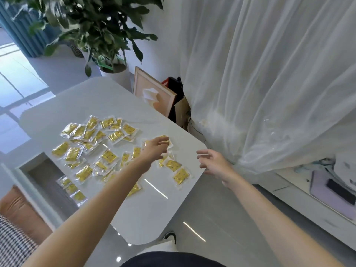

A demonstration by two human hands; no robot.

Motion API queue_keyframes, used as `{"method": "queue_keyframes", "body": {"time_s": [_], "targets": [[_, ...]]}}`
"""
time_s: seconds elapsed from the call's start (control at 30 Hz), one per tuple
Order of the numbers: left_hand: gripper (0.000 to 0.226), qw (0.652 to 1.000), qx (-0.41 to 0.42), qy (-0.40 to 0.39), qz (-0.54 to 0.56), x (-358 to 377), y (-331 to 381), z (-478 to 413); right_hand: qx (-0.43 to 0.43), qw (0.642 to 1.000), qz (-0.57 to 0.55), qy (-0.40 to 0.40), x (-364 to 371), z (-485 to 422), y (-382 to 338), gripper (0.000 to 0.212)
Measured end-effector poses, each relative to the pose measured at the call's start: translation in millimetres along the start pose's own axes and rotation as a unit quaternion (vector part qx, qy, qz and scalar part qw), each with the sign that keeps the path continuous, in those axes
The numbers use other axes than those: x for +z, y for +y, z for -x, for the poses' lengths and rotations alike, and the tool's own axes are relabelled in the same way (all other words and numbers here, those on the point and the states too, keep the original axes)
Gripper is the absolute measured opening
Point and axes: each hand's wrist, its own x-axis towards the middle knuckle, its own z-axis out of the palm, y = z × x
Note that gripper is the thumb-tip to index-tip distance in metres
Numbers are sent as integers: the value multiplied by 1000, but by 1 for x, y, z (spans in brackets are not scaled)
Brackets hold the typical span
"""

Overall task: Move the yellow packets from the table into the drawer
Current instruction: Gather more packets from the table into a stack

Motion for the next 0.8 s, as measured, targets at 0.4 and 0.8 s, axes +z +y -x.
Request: {"method": "queue_keyframes", "body": {"time_s": [0.4,0.8], "targets": [[37,984,-100,124,79,19,-14,-82,40,981,75,-175,-15,-161,-35,27],[36,861,-217,336,315,66,-47,-114,125,900,151,-389,1,-288,-53,25]]}}
